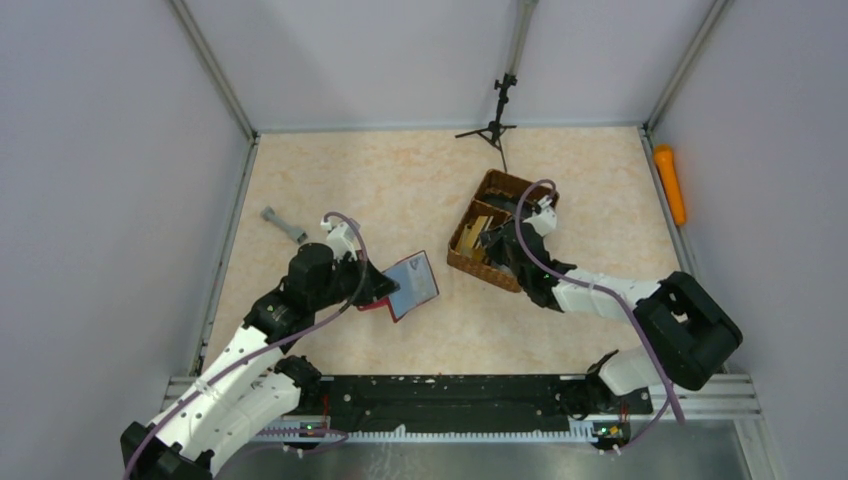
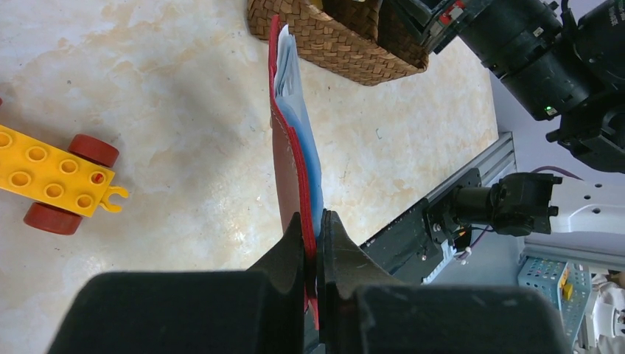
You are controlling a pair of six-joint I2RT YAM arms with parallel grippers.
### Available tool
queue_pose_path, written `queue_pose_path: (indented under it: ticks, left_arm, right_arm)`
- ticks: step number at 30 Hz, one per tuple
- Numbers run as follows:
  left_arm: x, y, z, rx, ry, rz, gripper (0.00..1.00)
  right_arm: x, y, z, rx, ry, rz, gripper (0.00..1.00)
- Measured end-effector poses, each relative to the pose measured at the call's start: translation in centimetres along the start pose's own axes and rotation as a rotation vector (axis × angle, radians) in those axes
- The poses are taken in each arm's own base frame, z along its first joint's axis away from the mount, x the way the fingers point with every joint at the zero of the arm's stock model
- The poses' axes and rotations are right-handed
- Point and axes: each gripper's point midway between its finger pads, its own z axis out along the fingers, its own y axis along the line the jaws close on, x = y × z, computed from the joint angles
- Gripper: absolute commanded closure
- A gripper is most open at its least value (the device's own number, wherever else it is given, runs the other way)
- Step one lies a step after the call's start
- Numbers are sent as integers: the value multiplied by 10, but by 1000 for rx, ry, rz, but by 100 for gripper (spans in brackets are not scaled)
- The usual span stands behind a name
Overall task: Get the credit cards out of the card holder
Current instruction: Place the credit card in the storage box, then remove the credit card from the card holder.
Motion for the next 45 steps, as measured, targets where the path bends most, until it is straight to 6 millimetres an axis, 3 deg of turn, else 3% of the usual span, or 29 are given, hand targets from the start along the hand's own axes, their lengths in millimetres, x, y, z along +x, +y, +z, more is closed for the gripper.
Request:
queue_pose_path:
  ticks: [1,7,11,17,23,28,31,39,45]
  left_arm:
    - [0,0,0,2,1,0,100]
    - [1,-2,0,9,5,-1,100]
    - [1,-11,-3,55,10,-4,100]
    - [-3,-33,-7,159,9,-7,100]
    - [-7,-61,-12,309,1,-23,100]
    - [-7,-83,-17,459,1,-56,100]
    - [-7,-95,-20,534,18,-81,100]
    - [-6,-117,-29,658,81,-95,100]
    - [-5,-125,-37,708,100,-82,99]
  right_arm:
    - [0,-1,2,1,-2,2,75]
    - [-8,7,7,-44,-15,13,68]
    - [-10,18,-4,-94,16,-42,42]
    - [-23,57,-53,-270,78,-152,7]
    - [-25,85,-116,-486,158,-236,6]
    - [0,74,-161,-642,267,-241,5]
    - [16,64,-180,-705,342,-225,8]
    - [23,73,-205,-837,397,-187,43]
    - [24,78,-212,-885,415,-129,83]
